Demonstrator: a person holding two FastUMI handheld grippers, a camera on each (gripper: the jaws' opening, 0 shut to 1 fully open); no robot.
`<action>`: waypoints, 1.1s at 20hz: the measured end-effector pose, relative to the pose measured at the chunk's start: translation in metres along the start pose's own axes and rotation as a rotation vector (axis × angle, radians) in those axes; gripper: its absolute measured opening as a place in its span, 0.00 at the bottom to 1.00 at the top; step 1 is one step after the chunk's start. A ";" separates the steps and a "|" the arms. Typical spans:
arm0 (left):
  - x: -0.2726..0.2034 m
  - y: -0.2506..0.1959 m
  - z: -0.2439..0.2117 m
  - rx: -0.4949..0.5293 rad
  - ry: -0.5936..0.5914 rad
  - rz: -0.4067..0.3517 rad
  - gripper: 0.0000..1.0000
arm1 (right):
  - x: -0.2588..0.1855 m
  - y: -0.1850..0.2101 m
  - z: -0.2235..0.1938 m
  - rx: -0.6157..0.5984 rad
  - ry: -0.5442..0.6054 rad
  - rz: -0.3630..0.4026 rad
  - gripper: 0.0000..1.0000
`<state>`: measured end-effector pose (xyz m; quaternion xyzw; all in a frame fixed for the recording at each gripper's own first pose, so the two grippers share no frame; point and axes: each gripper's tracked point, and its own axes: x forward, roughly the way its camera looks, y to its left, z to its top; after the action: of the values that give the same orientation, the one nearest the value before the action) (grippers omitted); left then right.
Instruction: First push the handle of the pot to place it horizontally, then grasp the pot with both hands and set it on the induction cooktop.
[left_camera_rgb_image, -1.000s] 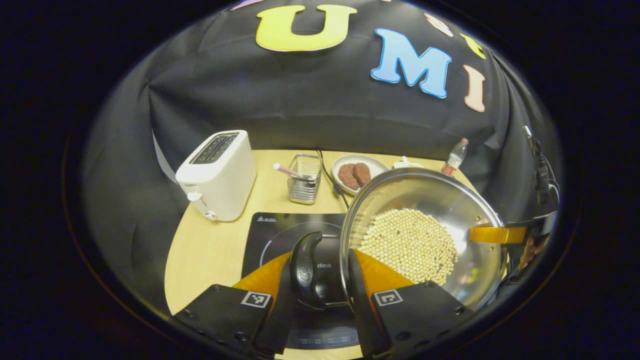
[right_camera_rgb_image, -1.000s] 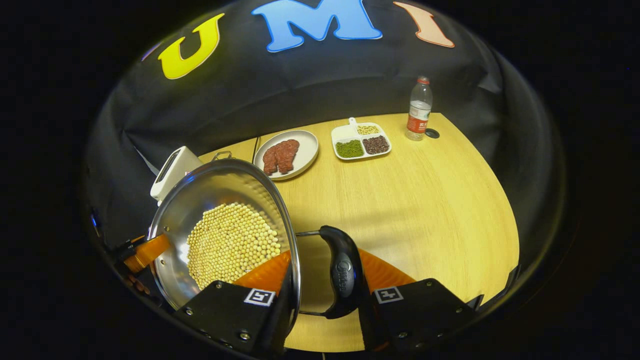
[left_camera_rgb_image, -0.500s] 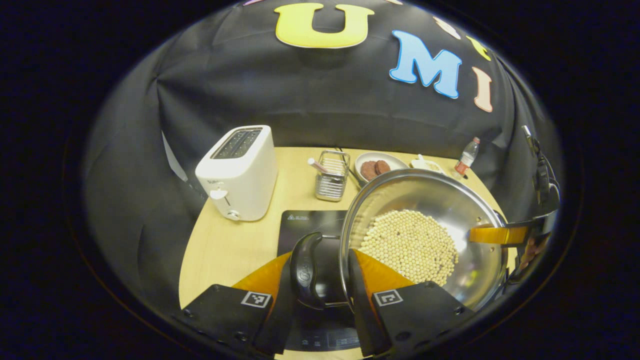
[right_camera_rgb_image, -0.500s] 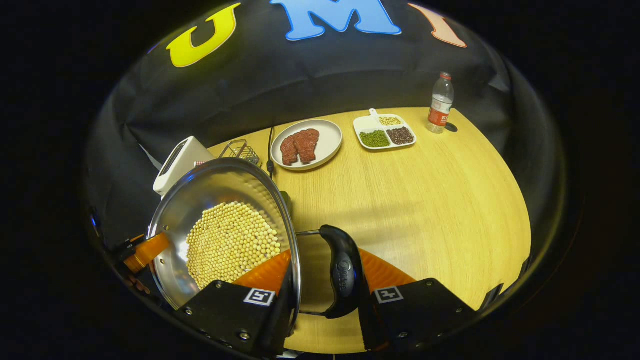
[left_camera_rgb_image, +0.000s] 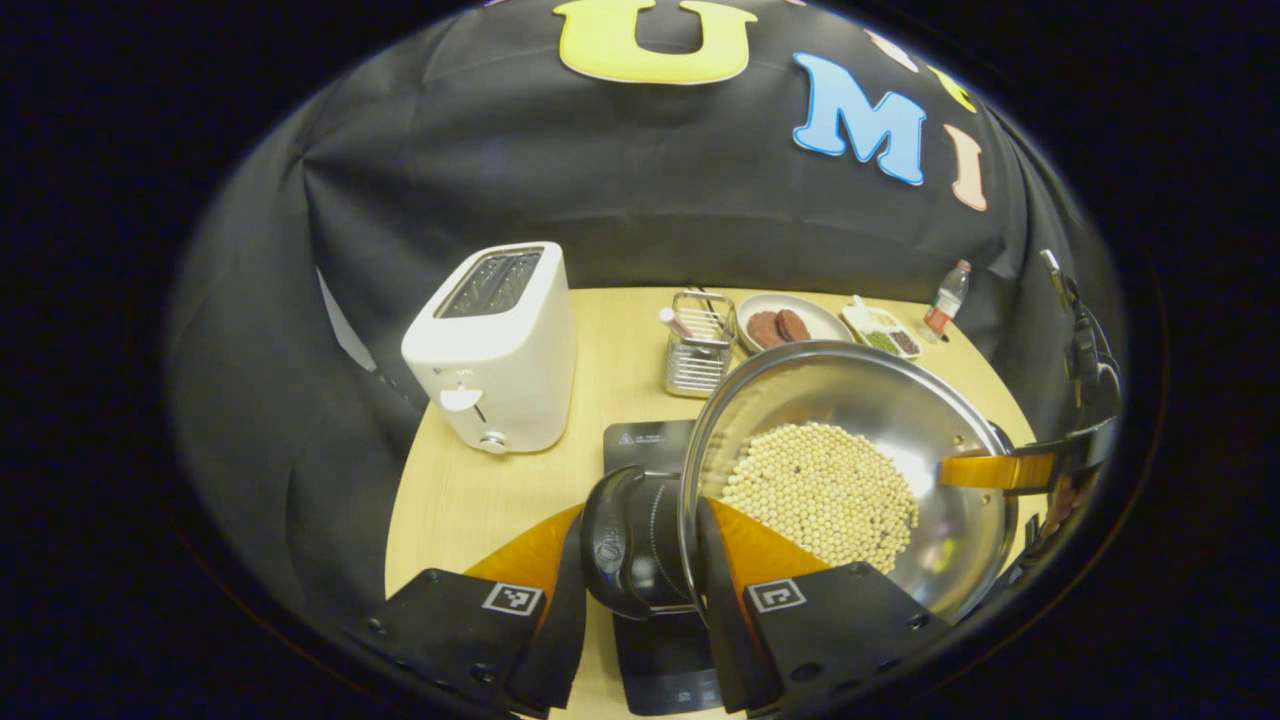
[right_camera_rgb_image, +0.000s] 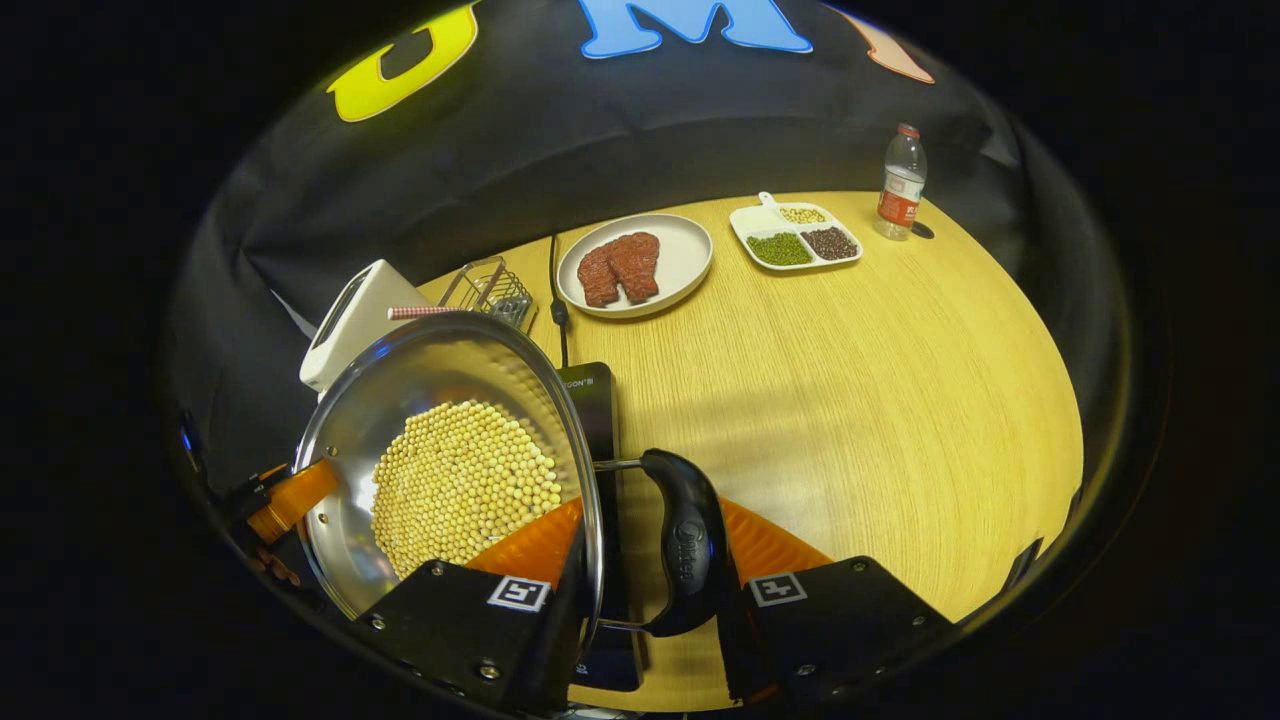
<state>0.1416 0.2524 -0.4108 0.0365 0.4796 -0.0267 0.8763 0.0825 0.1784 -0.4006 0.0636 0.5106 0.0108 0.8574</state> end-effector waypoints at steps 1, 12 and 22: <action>0.000 0.000 0.001 0.000 0.002 -0.004 0.57 | 0.004 0.003 -0.003 0.002 0.001 -0.003 0.58; 0.003 0.001 0.001 -0.014 -0.003 -0.007 0.57 | 0.035 0.018 -0.013 0.027 -0.011 -0.019 0.58; 0.000 0.006 0.008 -0.072 -0.072 0.009 0.68 | 0.044 0.015 -0.005 0.024 -0.101 0.009 0.58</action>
<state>0.1489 0.2580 -0.4062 0.0063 0.4480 -0.0070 0.8940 0.1002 0.1977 -0.4397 0.0766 0.4663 0.0052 0.8813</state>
